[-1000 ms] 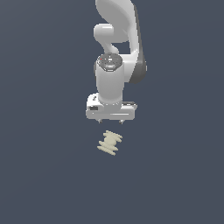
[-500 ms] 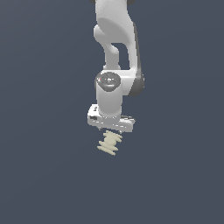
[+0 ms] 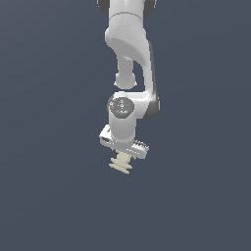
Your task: Pick up the object and move it to a goal position.
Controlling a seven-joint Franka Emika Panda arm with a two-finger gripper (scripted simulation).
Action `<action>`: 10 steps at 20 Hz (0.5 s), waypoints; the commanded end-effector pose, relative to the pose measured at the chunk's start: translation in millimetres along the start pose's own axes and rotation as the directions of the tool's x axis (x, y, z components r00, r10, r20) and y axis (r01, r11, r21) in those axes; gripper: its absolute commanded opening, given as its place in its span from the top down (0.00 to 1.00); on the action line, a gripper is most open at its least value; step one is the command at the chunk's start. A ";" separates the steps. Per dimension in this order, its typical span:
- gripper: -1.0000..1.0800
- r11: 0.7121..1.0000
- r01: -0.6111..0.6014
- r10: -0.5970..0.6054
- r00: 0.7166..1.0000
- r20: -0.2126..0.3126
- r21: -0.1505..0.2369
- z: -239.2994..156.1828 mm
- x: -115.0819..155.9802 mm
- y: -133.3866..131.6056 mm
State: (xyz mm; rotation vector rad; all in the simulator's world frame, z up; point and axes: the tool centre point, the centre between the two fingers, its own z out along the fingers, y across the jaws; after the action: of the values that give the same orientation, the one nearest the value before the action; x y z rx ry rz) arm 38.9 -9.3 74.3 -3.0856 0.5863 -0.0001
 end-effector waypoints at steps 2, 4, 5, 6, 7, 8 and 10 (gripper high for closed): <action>0.04 1.000 -0.027 0.027 1.000 0.000 -0.001 7.0 1.9 -0.3; 0.04 0.999 -0.033 0.033 0.999 0.000 -0.001 8.7 2.2 -0.3; 0.04 0.999 -0.034 0.034 0.999 0.000 -0.001 8.9 2.2 -0.4; 0.04 1.000 -0.029 0.029 1.000 0.001 -0.001 8.1 1.7 -0.2; 0.04 1.000 -0.029 0.029 1.000 0.001 -0.001 8.5 1.7 -0.2; 0.04 1.000 -0.029 0.029 1.000 0.001 -0.001 9.6 1.6 -0.3; 0.04 1.000 -0.030 0.030 1.000 0.001 -0.001 13.8 1.6 -0.1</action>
State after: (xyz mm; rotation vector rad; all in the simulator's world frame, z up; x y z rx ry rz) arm 40.8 -9.6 63.5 -3.0772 0.6318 -0.0002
